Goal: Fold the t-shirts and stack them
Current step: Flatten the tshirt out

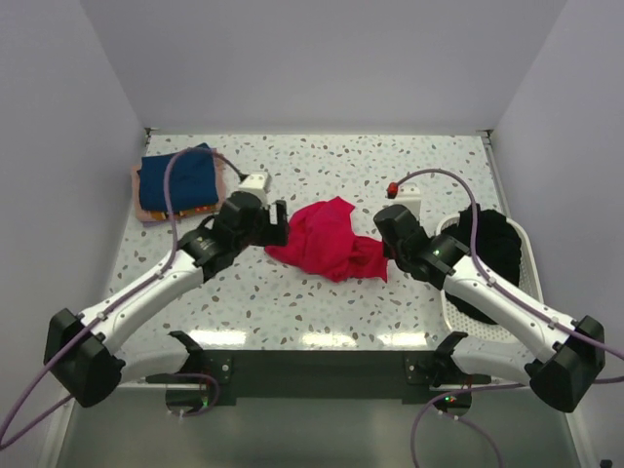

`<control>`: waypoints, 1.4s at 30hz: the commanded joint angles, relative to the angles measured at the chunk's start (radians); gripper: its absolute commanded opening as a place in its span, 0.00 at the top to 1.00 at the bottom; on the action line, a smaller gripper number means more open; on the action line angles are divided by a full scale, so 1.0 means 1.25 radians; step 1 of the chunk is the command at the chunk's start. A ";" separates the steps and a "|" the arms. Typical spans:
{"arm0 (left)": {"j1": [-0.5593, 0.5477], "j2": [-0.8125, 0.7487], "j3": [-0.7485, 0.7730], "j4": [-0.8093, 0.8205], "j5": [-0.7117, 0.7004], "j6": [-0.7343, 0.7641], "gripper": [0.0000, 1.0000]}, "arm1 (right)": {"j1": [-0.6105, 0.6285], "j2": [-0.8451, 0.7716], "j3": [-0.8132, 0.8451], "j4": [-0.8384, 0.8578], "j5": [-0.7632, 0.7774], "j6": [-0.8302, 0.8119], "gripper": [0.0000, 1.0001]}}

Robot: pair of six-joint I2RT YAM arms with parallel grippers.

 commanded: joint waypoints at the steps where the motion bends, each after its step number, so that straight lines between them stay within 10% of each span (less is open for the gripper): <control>1: -0.141 0.065 0.000 0.103 0.078 -0.067 0.16 | -0.002 0.021 0.006 0.041 -0.013 0.006 1.00; 15: -0.230 0.292 -0.037 0.338 0.246 -0.205 0.11 | -0.011 0.019 -0.003 0.071 -0.020 -0.006 1.00; 30: -0.252 0.464 0.038 0.321 0.116 -0.218 0.18 | -0.028 0.003 -0.016 0.089 -0.042 -0.023 1.00; 33: -0.252 0.484 0.052 0.332 0.070 -0.213 0.28 | -0.031 -0.006 -0.018 0.089 -0.042 -0.025 1.00; 39: -0.240 0.483 0.076 0.307 0.008 -0.167 1.00 | -0.046 -0.022 -0.012 0.072 -0.024 -0.040 1.00; 42: -0.198 0.402 0.091 0.225 -0.009 -0.115 1.00 | -0.072 -0.033 0.008 0.068 0.003 -0.069 1.00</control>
